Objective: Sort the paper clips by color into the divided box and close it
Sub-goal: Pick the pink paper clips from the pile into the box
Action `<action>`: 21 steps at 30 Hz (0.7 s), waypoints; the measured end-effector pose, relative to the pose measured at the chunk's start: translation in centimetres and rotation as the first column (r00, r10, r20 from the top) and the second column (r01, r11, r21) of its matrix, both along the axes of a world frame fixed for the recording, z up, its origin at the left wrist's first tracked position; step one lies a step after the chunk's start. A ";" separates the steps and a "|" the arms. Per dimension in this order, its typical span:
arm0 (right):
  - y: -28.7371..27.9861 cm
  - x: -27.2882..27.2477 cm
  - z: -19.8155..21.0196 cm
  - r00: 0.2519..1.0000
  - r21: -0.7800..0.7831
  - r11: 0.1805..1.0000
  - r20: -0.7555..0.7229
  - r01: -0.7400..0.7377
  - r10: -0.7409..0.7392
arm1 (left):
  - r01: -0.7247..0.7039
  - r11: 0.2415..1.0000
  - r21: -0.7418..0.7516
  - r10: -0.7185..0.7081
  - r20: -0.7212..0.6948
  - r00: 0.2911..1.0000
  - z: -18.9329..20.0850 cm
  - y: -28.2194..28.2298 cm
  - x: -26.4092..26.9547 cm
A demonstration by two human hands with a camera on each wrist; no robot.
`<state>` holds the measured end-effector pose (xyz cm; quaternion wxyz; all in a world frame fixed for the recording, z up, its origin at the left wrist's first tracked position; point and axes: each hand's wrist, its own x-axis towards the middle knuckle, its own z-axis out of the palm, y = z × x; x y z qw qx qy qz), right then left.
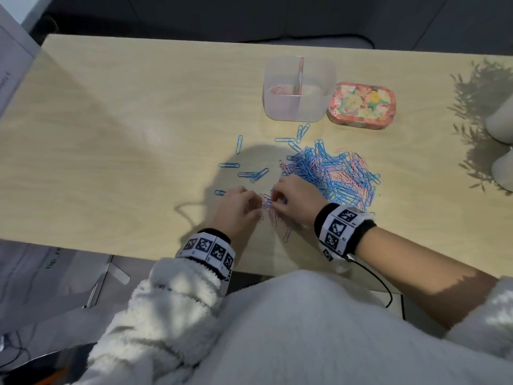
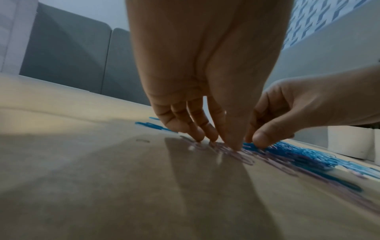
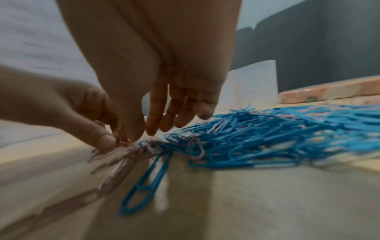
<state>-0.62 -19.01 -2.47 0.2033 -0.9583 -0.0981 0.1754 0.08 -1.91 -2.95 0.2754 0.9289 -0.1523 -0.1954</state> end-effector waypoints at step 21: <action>-1.6 -2.6 -0.1 0.974 -0.082 0.976 0.084 -0.203 0.210 | -0.065 0.997 -0.035 0.065 -0.008 0.998 -0.6 1.3 -0.6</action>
